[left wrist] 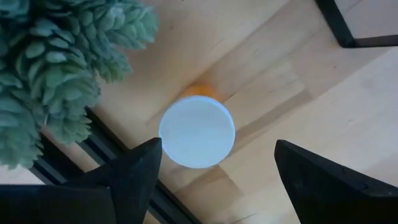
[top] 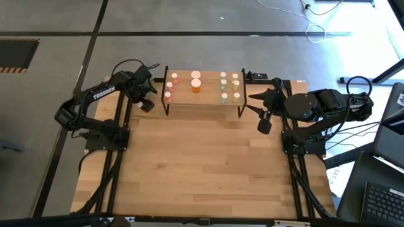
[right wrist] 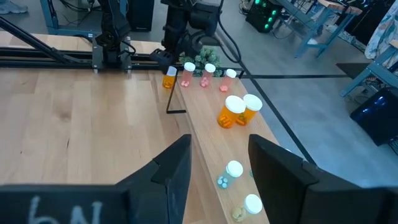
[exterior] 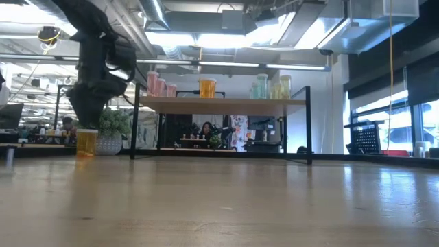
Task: Pick and place medicine bottles onto shelf by color
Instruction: Put the orange medicine bottle on the shelf, aligned with the other orange medicine bottle
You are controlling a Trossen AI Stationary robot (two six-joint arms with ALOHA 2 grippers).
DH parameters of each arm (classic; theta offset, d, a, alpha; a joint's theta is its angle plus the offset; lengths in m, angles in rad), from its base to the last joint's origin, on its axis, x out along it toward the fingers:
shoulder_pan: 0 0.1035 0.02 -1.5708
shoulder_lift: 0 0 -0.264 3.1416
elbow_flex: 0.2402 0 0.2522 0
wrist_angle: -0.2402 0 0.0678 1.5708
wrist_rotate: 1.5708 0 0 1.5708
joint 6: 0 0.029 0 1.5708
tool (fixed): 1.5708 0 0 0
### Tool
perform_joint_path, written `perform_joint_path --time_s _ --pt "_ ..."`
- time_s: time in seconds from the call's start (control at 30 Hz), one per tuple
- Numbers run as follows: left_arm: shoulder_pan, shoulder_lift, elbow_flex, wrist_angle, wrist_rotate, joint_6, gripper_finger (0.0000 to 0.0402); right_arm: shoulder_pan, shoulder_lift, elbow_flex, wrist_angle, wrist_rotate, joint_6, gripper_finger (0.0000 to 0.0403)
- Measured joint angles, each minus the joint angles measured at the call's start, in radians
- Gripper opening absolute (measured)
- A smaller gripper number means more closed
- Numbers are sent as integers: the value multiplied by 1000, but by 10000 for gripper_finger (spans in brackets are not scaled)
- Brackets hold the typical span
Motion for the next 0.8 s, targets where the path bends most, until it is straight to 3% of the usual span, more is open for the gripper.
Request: perform_joint_path --time_s 0.8 --pt "0 0 -39 77 -56 53 308 0 0 0 0 0 0 162"
